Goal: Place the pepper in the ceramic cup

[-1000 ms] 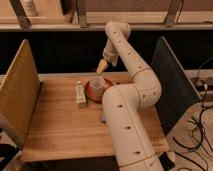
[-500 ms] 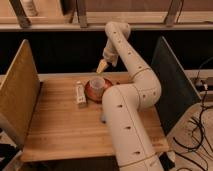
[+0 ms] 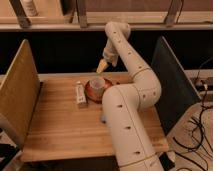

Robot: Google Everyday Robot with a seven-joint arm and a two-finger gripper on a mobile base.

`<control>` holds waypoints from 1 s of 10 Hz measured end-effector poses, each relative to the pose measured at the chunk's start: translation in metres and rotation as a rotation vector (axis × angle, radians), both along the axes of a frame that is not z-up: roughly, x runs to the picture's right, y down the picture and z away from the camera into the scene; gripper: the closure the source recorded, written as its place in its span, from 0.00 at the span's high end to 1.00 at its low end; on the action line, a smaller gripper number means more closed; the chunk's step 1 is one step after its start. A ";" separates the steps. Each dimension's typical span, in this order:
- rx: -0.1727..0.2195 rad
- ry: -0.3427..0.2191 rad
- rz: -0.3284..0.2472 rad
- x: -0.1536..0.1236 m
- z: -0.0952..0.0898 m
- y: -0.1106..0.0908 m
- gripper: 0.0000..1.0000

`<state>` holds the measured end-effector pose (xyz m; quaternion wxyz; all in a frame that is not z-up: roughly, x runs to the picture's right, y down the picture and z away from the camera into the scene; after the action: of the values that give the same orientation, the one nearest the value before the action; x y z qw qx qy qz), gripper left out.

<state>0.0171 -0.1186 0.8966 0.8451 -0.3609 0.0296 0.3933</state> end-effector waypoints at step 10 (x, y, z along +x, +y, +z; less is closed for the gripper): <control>0.202 0.044 0.031 0.082 0.009 -0.045 0.80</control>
<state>0.0991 -0.1639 0.9051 0.8701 -0.2654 0.0027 0.4153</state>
